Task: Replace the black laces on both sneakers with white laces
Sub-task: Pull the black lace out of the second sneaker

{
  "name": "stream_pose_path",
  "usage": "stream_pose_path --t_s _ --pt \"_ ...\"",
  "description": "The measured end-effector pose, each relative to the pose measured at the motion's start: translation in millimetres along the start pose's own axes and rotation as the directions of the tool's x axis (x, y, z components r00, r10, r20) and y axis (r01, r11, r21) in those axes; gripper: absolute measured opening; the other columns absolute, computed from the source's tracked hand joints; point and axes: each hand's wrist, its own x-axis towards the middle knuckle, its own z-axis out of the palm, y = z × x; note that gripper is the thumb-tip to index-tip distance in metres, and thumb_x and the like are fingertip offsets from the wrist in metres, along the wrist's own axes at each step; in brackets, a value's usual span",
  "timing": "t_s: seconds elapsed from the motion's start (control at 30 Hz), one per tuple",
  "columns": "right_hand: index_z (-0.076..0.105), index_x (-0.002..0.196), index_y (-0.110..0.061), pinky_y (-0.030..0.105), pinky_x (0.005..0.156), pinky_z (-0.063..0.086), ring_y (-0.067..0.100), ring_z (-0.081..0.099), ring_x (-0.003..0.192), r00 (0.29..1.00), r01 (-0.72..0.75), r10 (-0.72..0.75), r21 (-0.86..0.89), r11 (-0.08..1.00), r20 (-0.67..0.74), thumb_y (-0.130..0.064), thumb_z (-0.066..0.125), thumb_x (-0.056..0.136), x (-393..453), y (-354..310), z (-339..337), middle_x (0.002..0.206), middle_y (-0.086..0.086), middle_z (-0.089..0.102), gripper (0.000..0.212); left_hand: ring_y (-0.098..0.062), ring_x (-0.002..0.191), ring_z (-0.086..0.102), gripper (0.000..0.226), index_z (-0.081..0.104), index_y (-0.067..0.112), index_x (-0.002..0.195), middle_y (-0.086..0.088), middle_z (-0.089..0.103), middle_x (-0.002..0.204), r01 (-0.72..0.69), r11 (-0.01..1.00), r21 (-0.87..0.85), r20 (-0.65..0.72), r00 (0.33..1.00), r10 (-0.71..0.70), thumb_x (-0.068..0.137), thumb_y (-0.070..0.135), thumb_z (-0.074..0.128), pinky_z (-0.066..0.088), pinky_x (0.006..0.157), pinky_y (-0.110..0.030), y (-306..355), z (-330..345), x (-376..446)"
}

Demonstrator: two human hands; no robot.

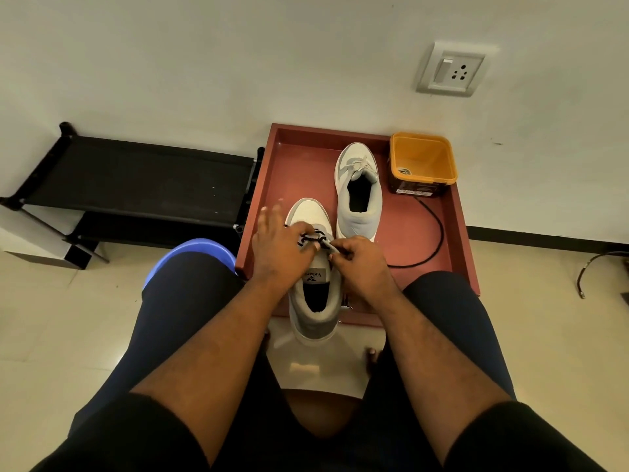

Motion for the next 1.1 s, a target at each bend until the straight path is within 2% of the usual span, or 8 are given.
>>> stream_pose_path --t_s 0.1,0.17,0.33,0.47,0.6,0.8,0.97,1.1 --pt "0.073 0.107 -0.018 0.024 0.071 0.039 0.013 0.052 0.081 1.0 0.007 -0.006 0.022 1.0 -0.002 -0.015 0.061 0.089 -0.8 0.3 0.0 0.085 0.001 0.058 0.022 -0.029 0.148 -0.002 0.021 0.067 0.033 0.11 0.001 0.01 0.16 -0.059 0.993 0.102 0.095 0.994 0.049 0.091 0.04 0.06 0.011 0.116 -0.055 4.8 10.3 -3.4" --pt "0.072 0.111 -0.018 0.025 0.074 0.043 0.015 0.055 0.084 1.0 -0.008 0.008 0.021 1.0 -0.011 -0.016 0.061 0.089 -0.9 1.7 0.7 0.089 0.003 0.06 0.025 -0.027 0.146 0.015 0.011 0.068 0.026 0.1 0.0 0.026 0.155 -0.017 0.99 -0.142 -0.021 1.0 0.014 0.093 0.028 0.06 0.021 0.114 -0.052 8.5 10.4 -2.5" --pt "0.072 0.113 -0.017 0.031 0.081 0.053 0.014 0.064 0.084 0.997 -0.077 0.074 0.127 0.989 0.023 -0.018 0.063 0.089 -0.4 4.2 1.3 0.094 0.0 0.071 0.026 -0.022 0.104 0.055 0.005 0.056 0.02 0.093 -0.007 0.051 0.118 0.15 0.588 -0.795 -0.267 0.784 -0.561 0.095 0.018 0.052 0.048 0.098 -0.043 -3.6 -16.4 5.4" --pt "0.072 0.112 -0.017 0.026 0.079 0.052 0.01 0.065 0.083 0.995 -0.098 0.095 0.158 0.983 0.026 -0.018 0.063 0.089 0.0 3.6 1.8 0.093 -0.003 0.073 0.025 -0.034 0.139 0.025 0.03 0.056 0.022 0.119 -0.009 0.029 0.152 0.079 0.981 -0.177 -0.407 0.901 -0.146 0.089 0.025 0.061 0.03 0.105 -0.045 -6.1 -24.5 2.1" --pt "0.074 0.108 -0.02 0.022 0.07 0.05 0.009 0.063 0.076 0.997 -0.071 0.064 0.172 0.982 0.043 -0.016 0.061 0.09 -1.6 1.3 -0.2 0.087 -0.004 0.072 0.023 -0.037 0.145 -0.019 0.024 0.06 0.035 0.114 -0.004 -0.013 0.161 -0.1 0.962 0.253 -0.019 0.994 0.109 0.092 0.042 0.057 0.001 0.115 -0.058 9.6 0.7 -6.2" --pt "0.074 0.105 -0.021 0.018 0.063 0.046 0.01 0.063 0.074 0.994 -0.106 0.102 0.167 0.98 0.034 -0.02 0.06 0.091 -2.2 2.0 -0.5 0.082 -0.004 0.071 0.02 -0.037 0.147 -0.012 0.008 0.068 0.03 0.091 -0.002 0.002 0.162 -0.074 0.989 0.128 -0.211 0.972 0.1 0.091 0.03 0.061 -0.001 0.113 -0.056 6.7 8.9 -2.8" --pt "0.073 0.107 -0.018 0.03 0.075 0.053 0.016 0.065 0.081 0.991 -0.131 0.128 0.172 0.976 0.031 -0.022 0.061 0.092 -1.9 0.3 -0.9 0.087 0.001 0.073 0.02 -0.028 0.137 0.032 0.012 0.065 0.015 0.098 -0.006 0.035 0.148 0.153 0.739 -0.656 -0.491 0.656 -0.573 0.093 0.017 0.056 0.039 0.106 -0.05 -26.3 -20.8 19.1" --pt "0.073 0.106 -0.018 0.028 0.073 0.053 0.013 0.066 0.08 0.981 -0.193 0.191 0.236 0.952 0.032 -0.024 0.064 0.089 -2.6 1.9 -0.1 0.085 -0.002 0.073 0.02 -0.035 0.141 0.023 0.024 0.059 0.015 0.115 -0.014 0.018 0.156 0.123 0.634 -0.763 -0.504 0.502 -0.703 0.091 0.018 0.057 0.036 0.111 -0.045 -36.7 -38.5 23.0"
